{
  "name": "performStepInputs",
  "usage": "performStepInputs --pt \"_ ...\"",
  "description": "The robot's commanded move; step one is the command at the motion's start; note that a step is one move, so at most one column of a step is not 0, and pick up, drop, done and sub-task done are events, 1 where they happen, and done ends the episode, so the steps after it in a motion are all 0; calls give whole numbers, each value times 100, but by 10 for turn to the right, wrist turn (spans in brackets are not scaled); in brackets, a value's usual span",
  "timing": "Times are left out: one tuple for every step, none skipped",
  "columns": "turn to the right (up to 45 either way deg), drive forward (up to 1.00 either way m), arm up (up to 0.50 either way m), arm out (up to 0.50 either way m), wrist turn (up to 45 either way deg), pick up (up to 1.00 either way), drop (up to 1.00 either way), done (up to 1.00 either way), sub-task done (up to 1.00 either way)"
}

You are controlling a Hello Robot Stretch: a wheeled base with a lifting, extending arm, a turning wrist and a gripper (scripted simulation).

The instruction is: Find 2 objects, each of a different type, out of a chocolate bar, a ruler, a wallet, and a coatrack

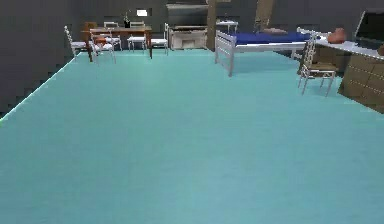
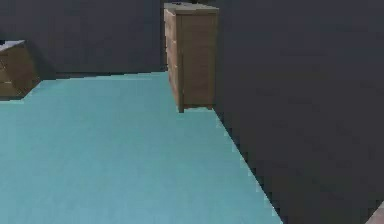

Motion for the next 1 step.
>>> performStepInputs --pt "0 100 0 0 0 0 0 0 0"
